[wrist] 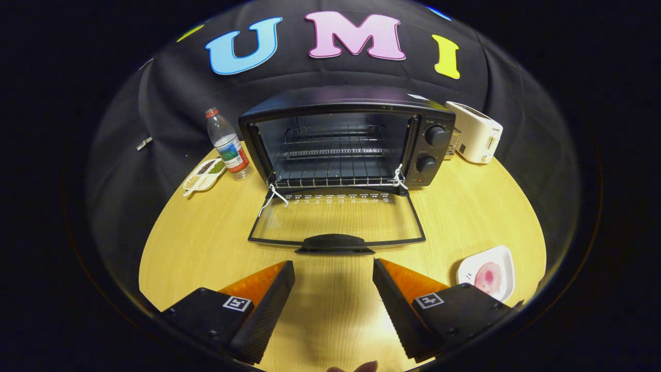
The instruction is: Open the toaster oven, put the food inside, and close the toaster oven door.
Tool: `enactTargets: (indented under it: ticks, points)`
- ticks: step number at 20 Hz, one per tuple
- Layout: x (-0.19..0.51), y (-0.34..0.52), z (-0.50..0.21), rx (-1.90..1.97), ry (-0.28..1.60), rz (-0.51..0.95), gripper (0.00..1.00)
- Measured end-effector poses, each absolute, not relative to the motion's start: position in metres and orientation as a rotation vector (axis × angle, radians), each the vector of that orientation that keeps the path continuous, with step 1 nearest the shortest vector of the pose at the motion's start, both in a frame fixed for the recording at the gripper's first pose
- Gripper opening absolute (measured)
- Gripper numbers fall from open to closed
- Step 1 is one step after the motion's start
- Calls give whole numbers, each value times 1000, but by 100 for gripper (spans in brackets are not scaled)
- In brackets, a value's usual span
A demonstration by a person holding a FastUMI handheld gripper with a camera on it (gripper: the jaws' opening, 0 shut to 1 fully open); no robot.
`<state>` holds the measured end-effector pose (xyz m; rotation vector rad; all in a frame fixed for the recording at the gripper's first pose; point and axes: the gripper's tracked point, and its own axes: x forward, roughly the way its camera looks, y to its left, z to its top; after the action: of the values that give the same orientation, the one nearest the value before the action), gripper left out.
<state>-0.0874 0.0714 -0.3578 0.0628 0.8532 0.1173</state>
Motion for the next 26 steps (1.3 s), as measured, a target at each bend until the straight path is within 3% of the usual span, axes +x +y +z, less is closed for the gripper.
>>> enactTargets:
  ticks: [4,10,17,21,25,26]
  points:
    - [-102,31,-315,68,836,172,98]
    - [-118,-90,-291,81,974,209,98]
    - [-114,-248,-363,80,1237,123,99]
    - [-120,-266,-420,144,1410,128,99]
    - [-120,-272,-454,119,1496,107,68]
    - [-118,-275,-459,94,1496,108,49]
